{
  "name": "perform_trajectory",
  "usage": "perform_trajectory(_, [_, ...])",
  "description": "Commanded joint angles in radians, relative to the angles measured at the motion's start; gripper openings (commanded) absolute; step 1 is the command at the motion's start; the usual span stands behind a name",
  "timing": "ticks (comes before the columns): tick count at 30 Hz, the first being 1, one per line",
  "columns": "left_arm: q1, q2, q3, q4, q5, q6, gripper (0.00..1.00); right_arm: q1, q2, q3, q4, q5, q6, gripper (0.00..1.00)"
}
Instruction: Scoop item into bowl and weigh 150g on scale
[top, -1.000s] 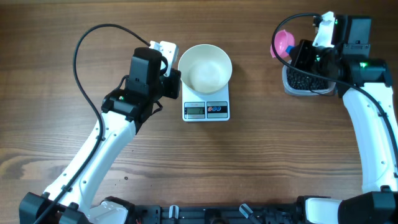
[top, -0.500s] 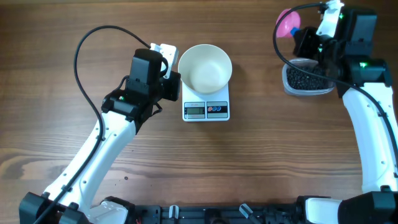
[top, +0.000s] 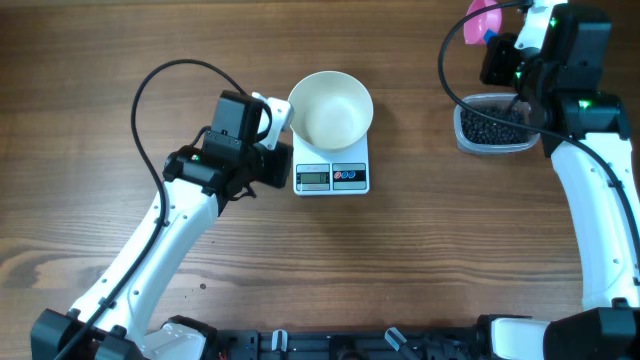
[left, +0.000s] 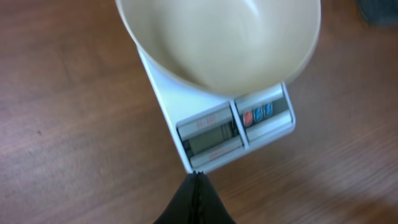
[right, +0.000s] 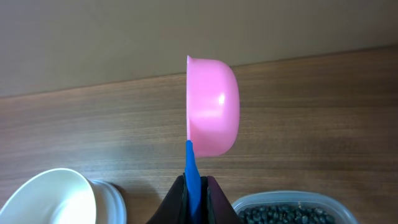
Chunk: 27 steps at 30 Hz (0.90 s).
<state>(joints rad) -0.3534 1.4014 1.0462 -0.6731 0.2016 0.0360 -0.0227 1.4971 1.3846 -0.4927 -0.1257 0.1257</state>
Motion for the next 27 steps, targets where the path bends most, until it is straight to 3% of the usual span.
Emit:
perform_trajectory(1, [-0.005,-0.006,0.001,-0.018,0.053,0.119,0.04,0.003,-0.01,0.016,0.007,0.018,-0.047,0.04])
perform_trajectory(9, [-0.004,-0.006,0.001,-0.02,0.052,0.22,0.04,0.003,-0.01,0.016,0.013,0.015,-0.048,0.04])
perform_trajectory(27, [-0.002,-0.006,0.001,-0.043,0.044,0.222,0.04,0.003,-0.01,0.016,-0.002,0.015,-0.047,0.04])
